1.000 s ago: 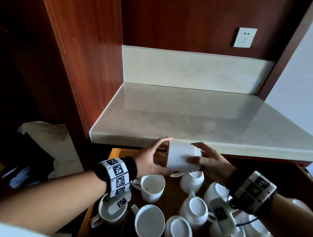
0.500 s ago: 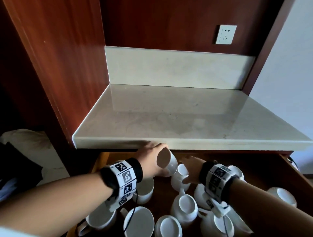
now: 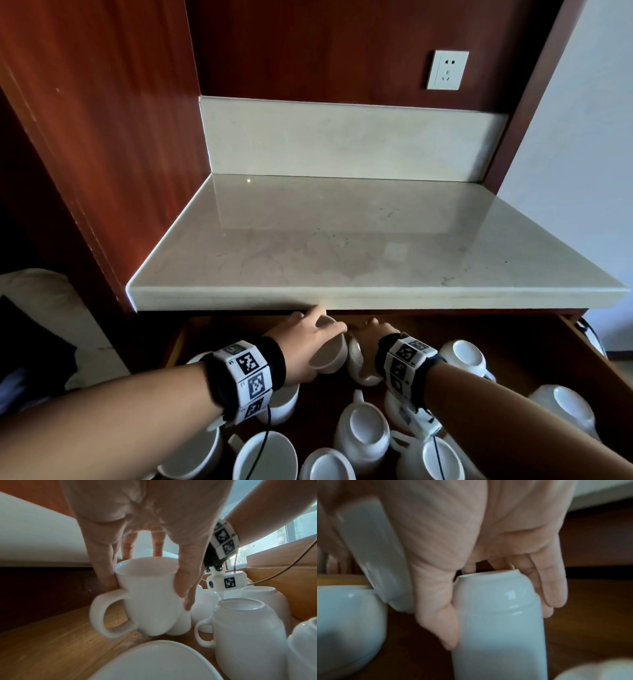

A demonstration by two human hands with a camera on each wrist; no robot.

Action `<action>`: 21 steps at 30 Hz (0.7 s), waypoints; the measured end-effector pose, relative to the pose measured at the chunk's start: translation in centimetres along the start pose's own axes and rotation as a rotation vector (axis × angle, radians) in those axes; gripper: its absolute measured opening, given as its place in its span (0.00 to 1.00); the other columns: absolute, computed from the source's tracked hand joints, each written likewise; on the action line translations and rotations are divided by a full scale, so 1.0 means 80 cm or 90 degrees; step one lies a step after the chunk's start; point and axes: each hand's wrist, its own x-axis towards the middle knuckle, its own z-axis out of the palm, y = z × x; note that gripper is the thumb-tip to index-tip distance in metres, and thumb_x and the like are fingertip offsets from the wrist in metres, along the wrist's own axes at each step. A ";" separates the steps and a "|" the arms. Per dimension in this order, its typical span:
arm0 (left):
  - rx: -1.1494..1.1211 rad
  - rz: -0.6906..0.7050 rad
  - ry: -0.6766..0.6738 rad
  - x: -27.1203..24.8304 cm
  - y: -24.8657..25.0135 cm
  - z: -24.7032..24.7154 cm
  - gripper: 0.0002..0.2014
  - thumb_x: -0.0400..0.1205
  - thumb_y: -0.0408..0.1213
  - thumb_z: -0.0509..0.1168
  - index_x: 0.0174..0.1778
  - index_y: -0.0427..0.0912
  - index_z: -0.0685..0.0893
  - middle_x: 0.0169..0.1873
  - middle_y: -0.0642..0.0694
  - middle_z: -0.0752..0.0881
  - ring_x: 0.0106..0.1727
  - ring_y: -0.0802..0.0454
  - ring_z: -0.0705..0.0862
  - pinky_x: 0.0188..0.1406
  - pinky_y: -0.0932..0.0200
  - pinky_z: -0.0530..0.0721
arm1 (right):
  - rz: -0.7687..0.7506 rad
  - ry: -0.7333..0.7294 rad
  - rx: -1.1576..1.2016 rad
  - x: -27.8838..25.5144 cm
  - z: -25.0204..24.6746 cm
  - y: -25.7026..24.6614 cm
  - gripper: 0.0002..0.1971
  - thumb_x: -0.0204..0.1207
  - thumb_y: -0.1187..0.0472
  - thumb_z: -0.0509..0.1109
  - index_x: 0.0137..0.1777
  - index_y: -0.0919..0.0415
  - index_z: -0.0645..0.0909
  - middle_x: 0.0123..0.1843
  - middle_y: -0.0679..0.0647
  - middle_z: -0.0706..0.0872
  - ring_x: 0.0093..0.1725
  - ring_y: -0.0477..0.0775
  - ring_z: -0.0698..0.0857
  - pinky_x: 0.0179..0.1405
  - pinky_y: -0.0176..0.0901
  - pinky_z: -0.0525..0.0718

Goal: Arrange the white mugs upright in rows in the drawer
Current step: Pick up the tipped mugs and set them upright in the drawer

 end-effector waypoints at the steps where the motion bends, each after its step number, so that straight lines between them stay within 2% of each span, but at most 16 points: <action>1: 0.000 -0.006 -0.012 0.001 0.000 0.001 0.40 0.69 0.38 0.71 0.73 0.63 0.60 0.70 0.47 0.63 0.64 0.40 0.75 0.64 0.47 0.79 | 0.005 -0.002 -0.010 -0.005 -0.004 0.005 0.41 0.61 0.54 0.79 0.74 0.43 0.64 0.69 0.59 0.74 0.67 0.64 0.81 0.59 0.54 0.85; 6: -0.012 -0.028 -0.082 0.017 0.011 0.004 0.38 0.72 0.32 0.69 0.73 0.63 0.61 0.69 0.45 0.62 0.66 0.38 0.74 0.58 0.46 0.83 | -0.020 0.052 -0.028 -0.036 -0.007 0.034 0.45 0.60 0.52 0.80 0.75 0.44 0.59 0.68 0.60 0.71 0.64 0.68 0.79 0.58 0.58 0.84; 10: 0.077 -0.049 -0.188 0.042 0.031 0.007 0.40 0.74 0.34 0.73 0.77 0.53 0.57 0.72 0.38 0.59 0.70 0.29 0.72 0.61 0.43 0.81 | -0.058 0.087 0.004 -0.064 0.001 0.047 0.46 0.61 0.52 0.79 0.75 0.41 0.55 0.70 0.58 0.67 0.66 0.68 0.77 0.60 0.57 0.83; 13: 0.071 -0.072 -0.254 0.057 0.045 0.003 0.42 0.75 0.34 0.72 0.80 0.53 0.56 0.78 0.34 0.56 0.72 0.25 0.69 0.65 0.40 0.79 | -0.061 0.117 0.043 -0.084 -0.002 0.057 0.43 0.63 0.51 0.78 0.75 0.44 0.57 0.71 0.58 0.67 0.65 0.66 0.77 0.59 0.53 0.82; 18: 0.013 -0.113 -0.290 0.083 0.043 0.025 0.29 0.83 0.39 0.61 0.80 0.49 0.59 0.82 0.34 0.52 0.78 0.27 0.60 0.70 0.40 0.71 | -0.053 0.155 0.137 -0.117 -0.007 0.069 0.39 0.63 0.48 0.75 0.73 0.43 0.61 0.65 0.54 0.71 0.61 0.62 0.80 0.53 0.45 0.81; 21: 0.000 -0.141 -0.269 0.093 0.042 0.041 0.28 0.84 0.53 0.48 0.81 0.51 0.60 0.84 0.38 0.52 0.82 0.30 0.53 0.77 0.40 0.59 | -0.043 0.178 0.175 -0.132 -0.008 0.072 0.39 0.62 0.45 0.75 0.73 0.43 0.62 0.64 0.52 0.73 0.58 0.60 0.81 0.53 0.45 0.82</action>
